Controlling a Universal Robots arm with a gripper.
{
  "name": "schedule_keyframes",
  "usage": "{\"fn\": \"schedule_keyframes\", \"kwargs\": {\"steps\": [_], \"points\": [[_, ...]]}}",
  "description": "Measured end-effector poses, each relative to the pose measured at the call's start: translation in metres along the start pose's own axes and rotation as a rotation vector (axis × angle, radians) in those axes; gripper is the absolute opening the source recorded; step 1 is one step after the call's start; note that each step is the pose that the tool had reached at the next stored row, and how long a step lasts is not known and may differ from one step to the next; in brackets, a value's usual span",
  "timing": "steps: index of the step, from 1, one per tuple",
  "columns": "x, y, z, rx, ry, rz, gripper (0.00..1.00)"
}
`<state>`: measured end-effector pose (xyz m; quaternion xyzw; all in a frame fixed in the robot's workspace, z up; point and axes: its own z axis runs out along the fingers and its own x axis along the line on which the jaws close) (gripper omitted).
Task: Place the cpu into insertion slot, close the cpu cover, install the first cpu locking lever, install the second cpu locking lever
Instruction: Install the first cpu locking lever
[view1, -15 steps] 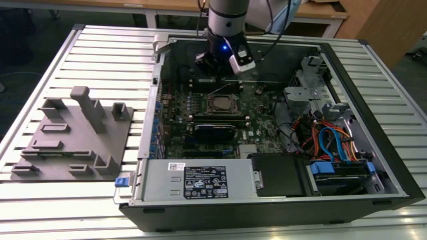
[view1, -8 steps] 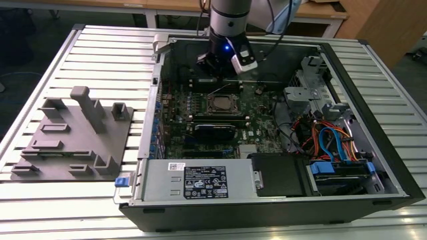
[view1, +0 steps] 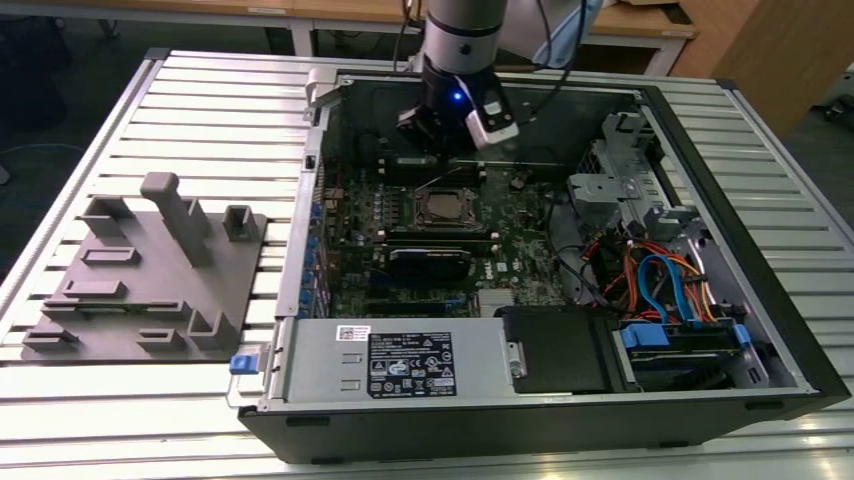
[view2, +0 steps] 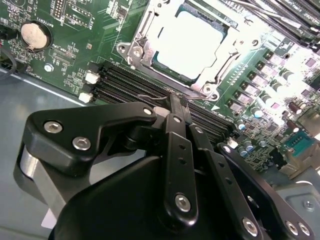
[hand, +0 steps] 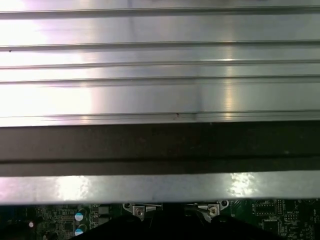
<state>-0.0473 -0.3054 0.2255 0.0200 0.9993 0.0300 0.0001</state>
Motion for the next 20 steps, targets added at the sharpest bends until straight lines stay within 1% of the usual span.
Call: {"fn": "schedule_keyframes", "kwargs": {"steps": [10, 20], "points": [[-0.0078, 0.0007, 0.0014, 0.001, 0.0, 0.001, 0.1], [-0.0121, 0.0008, 0.0064, 0.0009, -0.0001, 0.001, 0.1]]}}
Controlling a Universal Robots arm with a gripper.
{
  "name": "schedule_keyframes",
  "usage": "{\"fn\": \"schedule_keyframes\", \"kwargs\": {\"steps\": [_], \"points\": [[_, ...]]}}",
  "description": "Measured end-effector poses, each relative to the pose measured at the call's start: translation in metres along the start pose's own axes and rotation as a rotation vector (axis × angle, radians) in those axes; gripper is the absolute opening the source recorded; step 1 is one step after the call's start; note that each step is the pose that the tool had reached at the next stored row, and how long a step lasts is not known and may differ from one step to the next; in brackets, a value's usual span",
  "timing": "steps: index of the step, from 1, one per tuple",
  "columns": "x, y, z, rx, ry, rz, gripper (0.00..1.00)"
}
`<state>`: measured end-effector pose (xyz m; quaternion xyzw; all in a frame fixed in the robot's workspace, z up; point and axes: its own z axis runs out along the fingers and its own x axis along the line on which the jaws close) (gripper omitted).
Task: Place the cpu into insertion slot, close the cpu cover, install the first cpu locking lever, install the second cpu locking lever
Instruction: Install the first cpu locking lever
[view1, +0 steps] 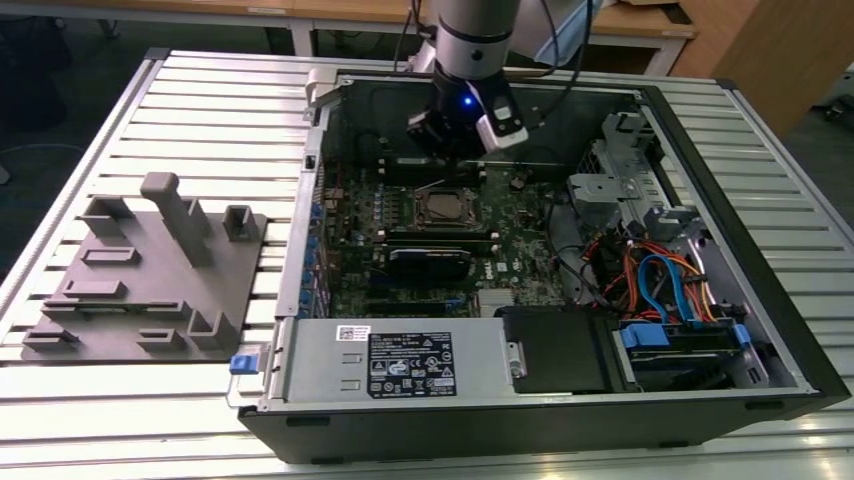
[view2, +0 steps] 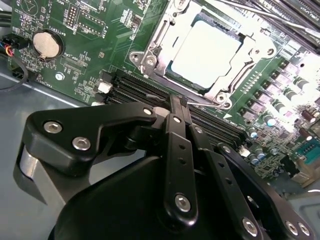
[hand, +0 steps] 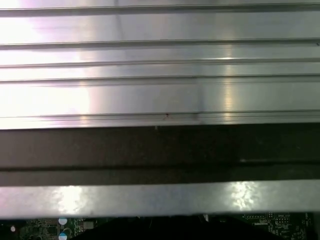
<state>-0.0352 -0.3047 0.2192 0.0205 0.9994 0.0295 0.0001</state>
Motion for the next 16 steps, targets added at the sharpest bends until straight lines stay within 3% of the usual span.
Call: {"fn": "schedule_keyframes", "kwargs": {"steps": [16], "points": [[-0.0061, -0.0004, 0.0119, 0.0001, 0.0001, 0.0, 0.1]]}}
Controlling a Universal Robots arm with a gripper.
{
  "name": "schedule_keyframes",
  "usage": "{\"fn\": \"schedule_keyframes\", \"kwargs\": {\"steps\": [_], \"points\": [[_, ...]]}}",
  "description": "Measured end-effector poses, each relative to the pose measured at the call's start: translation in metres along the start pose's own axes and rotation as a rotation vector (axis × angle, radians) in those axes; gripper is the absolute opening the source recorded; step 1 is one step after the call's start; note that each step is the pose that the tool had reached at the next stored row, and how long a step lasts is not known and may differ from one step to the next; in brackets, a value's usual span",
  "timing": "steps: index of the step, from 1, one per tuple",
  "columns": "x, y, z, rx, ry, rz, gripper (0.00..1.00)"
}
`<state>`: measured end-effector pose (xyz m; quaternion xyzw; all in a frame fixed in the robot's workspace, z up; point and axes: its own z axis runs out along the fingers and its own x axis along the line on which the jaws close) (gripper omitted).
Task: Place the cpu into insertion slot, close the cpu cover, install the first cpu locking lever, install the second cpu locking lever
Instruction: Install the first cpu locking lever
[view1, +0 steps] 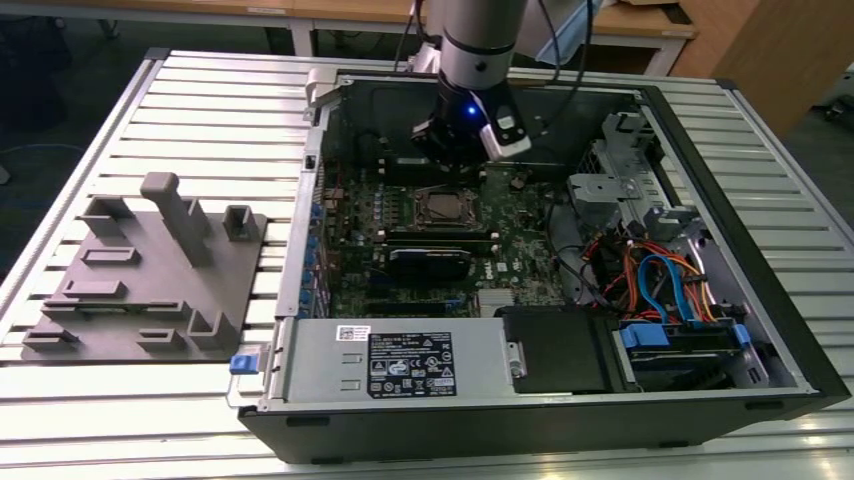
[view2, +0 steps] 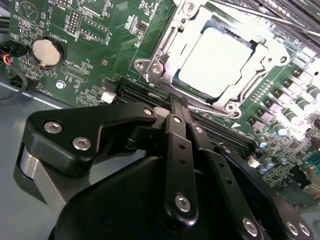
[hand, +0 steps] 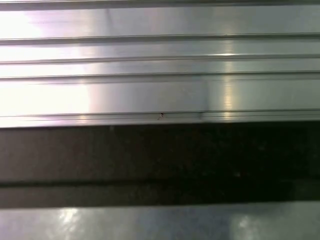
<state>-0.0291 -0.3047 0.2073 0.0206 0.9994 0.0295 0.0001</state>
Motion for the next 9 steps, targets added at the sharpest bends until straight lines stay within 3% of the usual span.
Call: {"fn": "schedule_keyframes", "kwargs": {"steps": [9], "points": [[-0.0021, -0.0002, 0.0054, 0.0, -0.0001, 0.0, 0.1]]}}
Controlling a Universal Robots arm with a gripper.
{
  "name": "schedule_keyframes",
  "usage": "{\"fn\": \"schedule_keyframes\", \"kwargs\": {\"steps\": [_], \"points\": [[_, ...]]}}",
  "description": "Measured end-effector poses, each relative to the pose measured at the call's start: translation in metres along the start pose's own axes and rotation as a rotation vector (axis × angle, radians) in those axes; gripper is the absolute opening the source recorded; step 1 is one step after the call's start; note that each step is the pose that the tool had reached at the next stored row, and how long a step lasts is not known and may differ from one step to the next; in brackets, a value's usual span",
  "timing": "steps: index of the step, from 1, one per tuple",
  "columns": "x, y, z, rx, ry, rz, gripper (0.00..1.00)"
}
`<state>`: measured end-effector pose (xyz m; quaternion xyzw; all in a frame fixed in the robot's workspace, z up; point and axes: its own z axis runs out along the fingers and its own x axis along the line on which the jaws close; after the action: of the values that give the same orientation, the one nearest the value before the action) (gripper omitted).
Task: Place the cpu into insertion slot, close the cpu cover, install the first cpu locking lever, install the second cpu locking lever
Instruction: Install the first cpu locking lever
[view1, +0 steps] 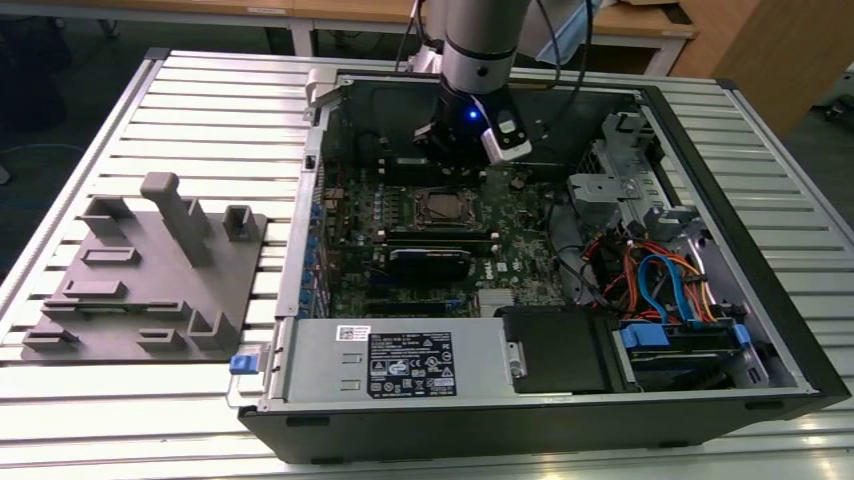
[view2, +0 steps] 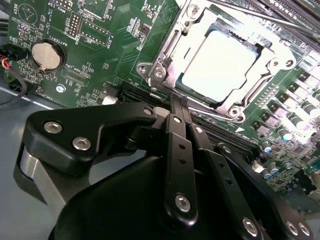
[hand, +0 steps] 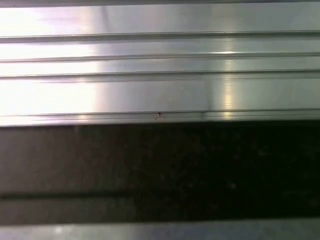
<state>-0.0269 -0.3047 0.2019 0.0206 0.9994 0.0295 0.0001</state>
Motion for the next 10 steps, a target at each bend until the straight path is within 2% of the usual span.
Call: {"fn": "schedule_keyframes", "kwargs": {"steps": [10], "points": [[-0.0008, -0.0001, 0.002, -0.0002, -0.0001, 0.0, 0.1]]}}
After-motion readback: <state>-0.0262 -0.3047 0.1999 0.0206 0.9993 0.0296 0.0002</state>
